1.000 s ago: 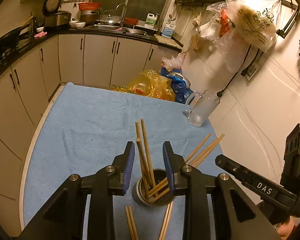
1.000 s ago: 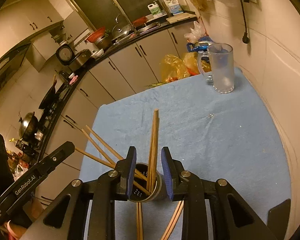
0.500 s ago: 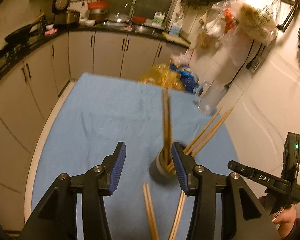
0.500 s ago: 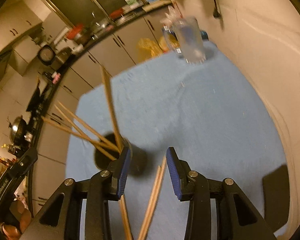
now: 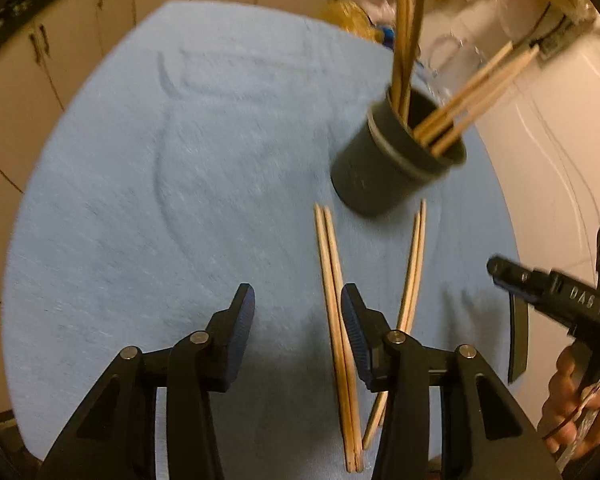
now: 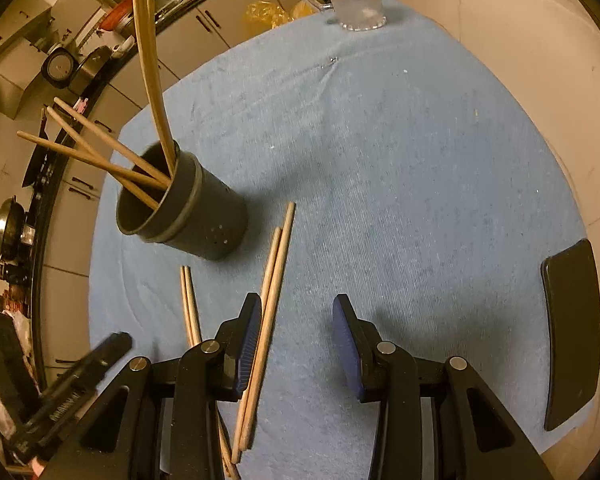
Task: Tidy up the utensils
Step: 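Move both open tools back down to the loose chopsticks on the cloth, then close the left tool on a chopstick while the right tool grasps another chopstick, then lift both held chopsticks upright and bring them over the grey cup, then lower the chopsticks into the cup and open both tools to release them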
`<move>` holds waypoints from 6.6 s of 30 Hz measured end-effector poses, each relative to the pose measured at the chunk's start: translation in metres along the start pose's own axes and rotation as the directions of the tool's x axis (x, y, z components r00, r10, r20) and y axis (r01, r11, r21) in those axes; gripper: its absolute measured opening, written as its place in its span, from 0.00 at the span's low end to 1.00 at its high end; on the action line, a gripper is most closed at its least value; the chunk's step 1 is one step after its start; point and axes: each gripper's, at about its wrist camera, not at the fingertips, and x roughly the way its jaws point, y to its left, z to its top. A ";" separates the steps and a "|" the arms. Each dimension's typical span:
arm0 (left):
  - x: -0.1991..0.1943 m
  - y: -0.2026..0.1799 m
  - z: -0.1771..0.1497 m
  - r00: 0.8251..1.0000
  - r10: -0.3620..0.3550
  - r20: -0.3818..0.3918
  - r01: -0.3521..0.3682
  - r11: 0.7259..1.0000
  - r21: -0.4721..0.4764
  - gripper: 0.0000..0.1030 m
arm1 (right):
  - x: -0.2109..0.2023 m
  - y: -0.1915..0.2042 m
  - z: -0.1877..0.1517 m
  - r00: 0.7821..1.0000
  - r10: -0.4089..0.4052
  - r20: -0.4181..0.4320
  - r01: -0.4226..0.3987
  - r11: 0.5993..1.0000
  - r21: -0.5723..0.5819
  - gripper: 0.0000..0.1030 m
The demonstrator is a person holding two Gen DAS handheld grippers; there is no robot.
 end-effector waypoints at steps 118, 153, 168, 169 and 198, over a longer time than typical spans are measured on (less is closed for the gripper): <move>-0.153 -0.057 0.041 0.894 -0.006 0.448 -0.066 0.987 0.143 0.06 | -0.170 0.023 0.006 0.885 0.208 0.418 -0.180 0.978 -0.105 0.06; -0.111 -0.107 0.107 0.910 -0.018 0.414 -0.062 0.982 0.180 0.06 | -0.133 0.061 0.083 0.888 0.229 0.398 -0.185 0.972 -0.147 0.06; -0.069 -0.088 0.104 0.937 0.023 0.349 -0.084 0.984 0.159 0.06 | -0.074 0.065 0.073 0.936 0.197 0.293 -0.157 0.975 -0.155 0.06; -0.068 -0.087 0.104 0.937 0.021 0.348 -0.080 0.984 0.157 0.06 | -0.073 0.065 0.073 0.937 0.197 0.289 -0.157 0.976 -0.154 0.06; -0.069 -0.080 0.107 0.933 0.012 0.359 -0.063 0.989 0.132 0.11 | -0.078 0.066 0.074 0.939 0.216 0.266 -0.177 0.971 -0.163 0.10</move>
